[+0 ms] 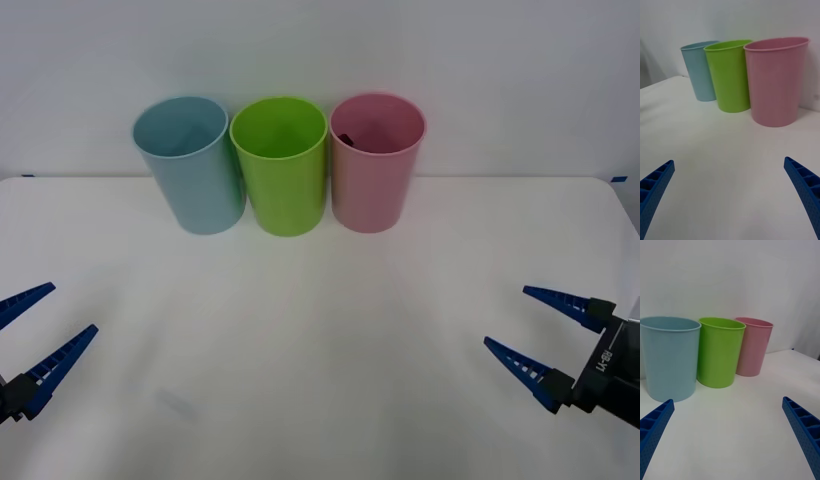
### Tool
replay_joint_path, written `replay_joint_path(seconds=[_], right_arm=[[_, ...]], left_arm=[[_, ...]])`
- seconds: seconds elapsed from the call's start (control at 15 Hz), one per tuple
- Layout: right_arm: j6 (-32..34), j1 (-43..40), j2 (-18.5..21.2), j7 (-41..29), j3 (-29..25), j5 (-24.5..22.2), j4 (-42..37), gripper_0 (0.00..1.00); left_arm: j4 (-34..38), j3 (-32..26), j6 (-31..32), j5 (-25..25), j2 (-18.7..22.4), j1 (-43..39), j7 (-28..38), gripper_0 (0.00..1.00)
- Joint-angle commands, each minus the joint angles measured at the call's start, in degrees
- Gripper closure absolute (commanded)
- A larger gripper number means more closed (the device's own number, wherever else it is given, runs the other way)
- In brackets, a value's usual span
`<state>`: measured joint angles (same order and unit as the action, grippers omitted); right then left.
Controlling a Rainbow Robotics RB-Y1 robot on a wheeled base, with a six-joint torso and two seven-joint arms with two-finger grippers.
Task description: Grasp the object on the table and drop it into the matching bin: aluminum can to the light blue bin, PET bottle to the pink bin.
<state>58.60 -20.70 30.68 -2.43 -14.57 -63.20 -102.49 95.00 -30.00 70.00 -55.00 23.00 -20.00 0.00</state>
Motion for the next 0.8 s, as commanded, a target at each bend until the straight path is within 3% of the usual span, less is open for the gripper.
replay_joint_path(seconds=[0.07, 0.8], right_arm=[[0.90, -3.21, -0.01, 0.93, -1.87, -0.09, 0.01, 0.00], [2.39, -12.17, -0.09, 2.60, -5.03, -0.09, 0.01, 0.00]], left_arm=[[0.00, 0.00, 0.00, 0.00, 0.00, 0.00, 0.00, 0.00], [0.00, 0.00, 0.00, 0.00, 0.00, 0.00, 0.00, 0.00]])
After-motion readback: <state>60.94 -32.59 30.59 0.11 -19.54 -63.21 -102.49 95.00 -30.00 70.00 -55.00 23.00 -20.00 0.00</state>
